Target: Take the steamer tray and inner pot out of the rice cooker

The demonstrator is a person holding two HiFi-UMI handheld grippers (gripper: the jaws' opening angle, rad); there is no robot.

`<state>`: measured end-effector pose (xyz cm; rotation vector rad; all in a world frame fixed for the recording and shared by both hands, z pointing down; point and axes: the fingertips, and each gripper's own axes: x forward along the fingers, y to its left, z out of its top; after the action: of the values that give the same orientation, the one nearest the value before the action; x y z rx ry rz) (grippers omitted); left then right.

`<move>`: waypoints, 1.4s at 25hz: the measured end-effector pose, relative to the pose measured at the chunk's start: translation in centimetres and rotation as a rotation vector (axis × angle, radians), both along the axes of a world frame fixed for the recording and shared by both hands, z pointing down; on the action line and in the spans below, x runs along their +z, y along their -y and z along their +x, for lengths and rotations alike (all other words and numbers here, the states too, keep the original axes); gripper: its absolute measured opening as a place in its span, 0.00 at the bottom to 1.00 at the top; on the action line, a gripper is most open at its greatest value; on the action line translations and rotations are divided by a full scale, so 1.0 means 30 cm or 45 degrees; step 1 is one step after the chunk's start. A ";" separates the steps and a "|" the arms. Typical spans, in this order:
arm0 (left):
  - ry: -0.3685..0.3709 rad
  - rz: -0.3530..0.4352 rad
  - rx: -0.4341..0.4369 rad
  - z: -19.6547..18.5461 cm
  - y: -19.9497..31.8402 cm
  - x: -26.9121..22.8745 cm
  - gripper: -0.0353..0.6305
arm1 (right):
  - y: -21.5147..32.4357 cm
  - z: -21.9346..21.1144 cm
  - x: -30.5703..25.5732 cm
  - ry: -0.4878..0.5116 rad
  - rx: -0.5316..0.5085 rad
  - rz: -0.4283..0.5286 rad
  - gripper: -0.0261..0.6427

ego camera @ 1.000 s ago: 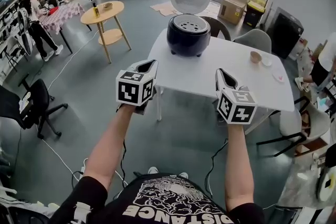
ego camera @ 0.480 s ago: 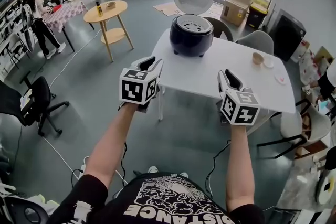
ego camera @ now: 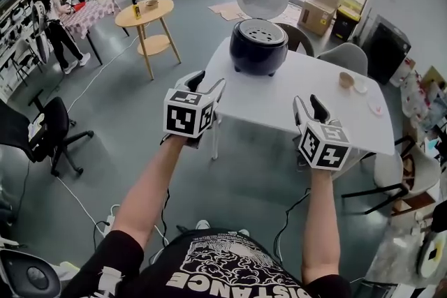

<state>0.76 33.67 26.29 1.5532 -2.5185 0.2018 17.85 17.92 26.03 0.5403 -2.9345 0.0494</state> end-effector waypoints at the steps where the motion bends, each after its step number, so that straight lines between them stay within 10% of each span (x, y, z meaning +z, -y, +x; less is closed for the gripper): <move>1: 0.004 0.000 -0.003 0.000 0.001 -0.001 0.40 | 0.002 0.001 0.001 0.000 -0.001 -0.003 0.32; 35: 0.021 -0.043 -0.127 0.100 0.213 0.018 0.56 | 0.288 0.058 0.050 0.002 -0.167 -0.020 0.50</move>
<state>3.75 27.26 26.81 1.4147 -2.5835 0.2433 19.60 9.28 27.51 0.3446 -2.9606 0.0572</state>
